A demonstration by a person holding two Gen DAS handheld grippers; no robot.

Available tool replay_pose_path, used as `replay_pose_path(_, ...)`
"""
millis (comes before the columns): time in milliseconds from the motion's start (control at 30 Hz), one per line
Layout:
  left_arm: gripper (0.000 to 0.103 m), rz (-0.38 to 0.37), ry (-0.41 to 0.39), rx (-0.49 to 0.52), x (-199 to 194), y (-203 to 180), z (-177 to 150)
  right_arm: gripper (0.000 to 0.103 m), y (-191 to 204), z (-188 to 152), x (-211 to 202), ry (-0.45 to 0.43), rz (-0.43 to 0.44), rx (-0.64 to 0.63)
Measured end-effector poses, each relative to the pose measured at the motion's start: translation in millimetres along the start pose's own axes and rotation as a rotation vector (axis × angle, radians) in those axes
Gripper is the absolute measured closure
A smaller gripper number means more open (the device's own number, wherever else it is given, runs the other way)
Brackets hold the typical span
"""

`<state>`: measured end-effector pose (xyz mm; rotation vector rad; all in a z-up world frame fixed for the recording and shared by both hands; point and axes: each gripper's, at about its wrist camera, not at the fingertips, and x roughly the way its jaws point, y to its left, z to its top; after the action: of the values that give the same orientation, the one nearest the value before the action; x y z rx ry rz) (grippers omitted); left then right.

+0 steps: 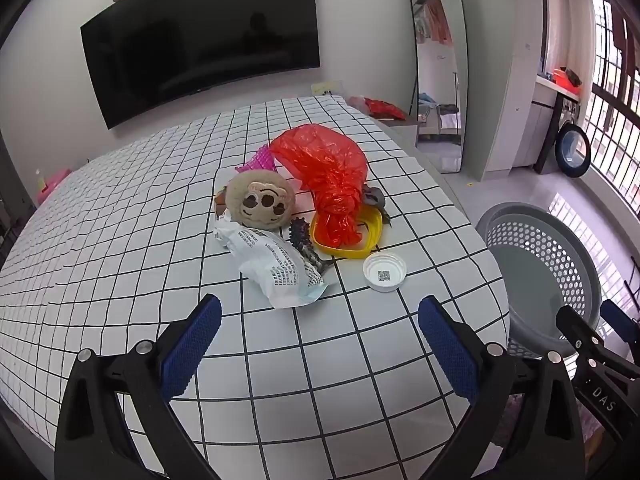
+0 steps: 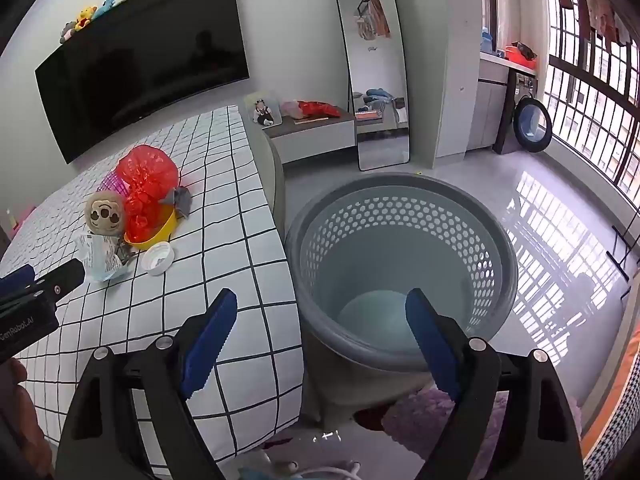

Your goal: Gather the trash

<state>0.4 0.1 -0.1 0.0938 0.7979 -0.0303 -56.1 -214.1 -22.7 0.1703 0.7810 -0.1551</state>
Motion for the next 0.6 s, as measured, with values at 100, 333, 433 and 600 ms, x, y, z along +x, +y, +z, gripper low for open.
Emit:
replay_pose_path(100,0.006,0.003,0.0,-0.002,-1.6,-2.3,-1.8,0.021,0.2,-0.6,-0.8,0.004,-0.001,-0.005)
replay_pose_path(333,0.006,0.003,-0.009,-0.004,-2.9,-1.1,0.5,0.021,0.4,-2.7,-1.2,-0.004,0.004,0.0)
replay_pose_path(433,0.006,0.004,-0.017,-0.003,-3.5,2.7,-0.1,0.021,1.8,0.8,-1.7,-0.007,0.006,0.002)
replay_pose_path(600,0.006,0.007,-0.021,-0.008,-4.2,5.1,0.8,0.021,-1.3,0.6,-7.7,-0.008,0.008,0.004)
